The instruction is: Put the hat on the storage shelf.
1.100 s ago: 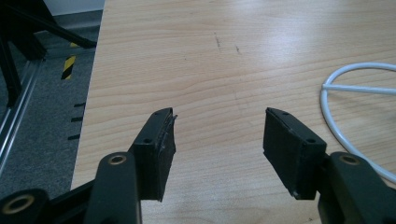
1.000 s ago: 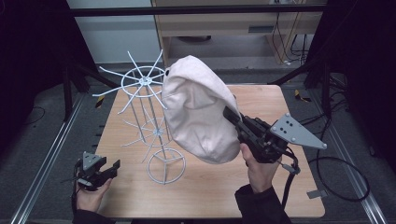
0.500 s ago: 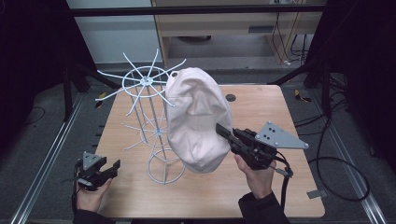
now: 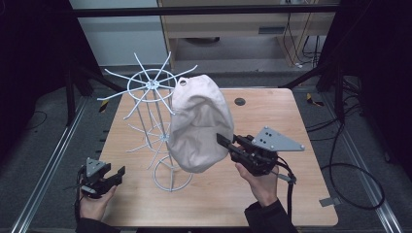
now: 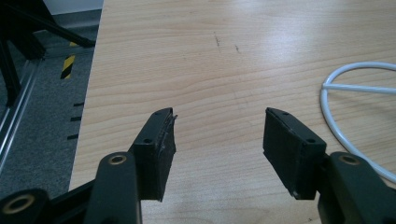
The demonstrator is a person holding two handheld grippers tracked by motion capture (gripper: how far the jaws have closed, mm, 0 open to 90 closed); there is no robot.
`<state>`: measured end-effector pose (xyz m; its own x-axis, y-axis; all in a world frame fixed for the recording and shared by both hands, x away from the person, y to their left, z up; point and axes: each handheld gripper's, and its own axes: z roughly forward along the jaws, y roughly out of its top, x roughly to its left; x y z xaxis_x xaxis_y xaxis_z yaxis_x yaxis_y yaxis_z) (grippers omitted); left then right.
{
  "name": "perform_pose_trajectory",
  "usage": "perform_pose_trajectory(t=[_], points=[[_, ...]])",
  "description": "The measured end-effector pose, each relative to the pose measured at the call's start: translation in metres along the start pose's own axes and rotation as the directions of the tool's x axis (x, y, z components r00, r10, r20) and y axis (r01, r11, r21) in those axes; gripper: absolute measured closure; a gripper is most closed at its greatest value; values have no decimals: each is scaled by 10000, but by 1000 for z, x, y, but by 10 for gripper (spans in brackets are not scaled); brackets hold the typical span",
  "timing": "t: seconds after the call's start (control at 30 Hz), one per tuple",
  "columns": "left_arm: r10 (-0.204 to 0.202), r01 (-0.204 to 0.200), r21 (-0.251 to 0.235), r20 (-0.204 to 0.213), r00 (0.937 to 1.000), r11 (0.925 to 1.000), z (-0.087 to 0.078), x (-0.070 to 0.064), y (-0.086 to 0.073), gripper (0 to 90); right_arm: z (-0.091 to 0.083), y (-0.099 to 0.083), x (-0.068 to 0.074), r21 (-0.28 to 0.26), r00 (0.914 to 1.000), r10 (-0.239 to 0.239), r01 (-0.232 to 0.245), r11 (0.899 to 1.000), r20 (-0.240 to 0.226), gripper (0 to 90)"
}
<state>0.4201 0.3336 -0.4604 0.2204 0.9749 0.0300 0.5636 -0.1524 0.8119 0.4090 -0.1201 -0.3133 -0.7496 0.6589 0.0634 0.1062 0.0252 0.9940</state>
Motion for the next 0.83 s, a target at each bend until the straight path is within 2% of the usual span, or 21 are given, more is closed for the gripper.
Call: perform_pose_trajectory(t=[0.23, 0.37, 0.5, 0.67, 0.77, 0.83], points=[[-2, 2, 0, -5, 10000, 10000, 0, 0, 0, 435, -1, -3, -2, 93, 9999, -26, 25, 10000, 108, 649], [-20, 20, 8, -4, 10000, 10000, 0, 0, 0, 435, -9, -5, -7, -14, 9999, 114, -114, 9999, 113, 510], [-3, 3, -8, -5, 10000, 10000, 0, 0, 0, 434, -18, -10, -13, -97, 9988, 328, -324, 9994, 369, 394], [-18, 18, -25, -3, 10000, 10000, -1, 0, 0, 430, -34, -23, -25, -14, 9940, 401, -402, 9992, 1019, 299], [-62, 62, -54, -12, 10000, 10000, 0, 0, 0, 420, -46, -37, -38, 181, 9855, 381, -416, 9990, 1652, 254], [-118, 119, -72, 22, 9999, 9999, 0, 0, -1, 410, -53, -47, -47, 266, 9768, 537, -604, 9978, 2071, 236]])
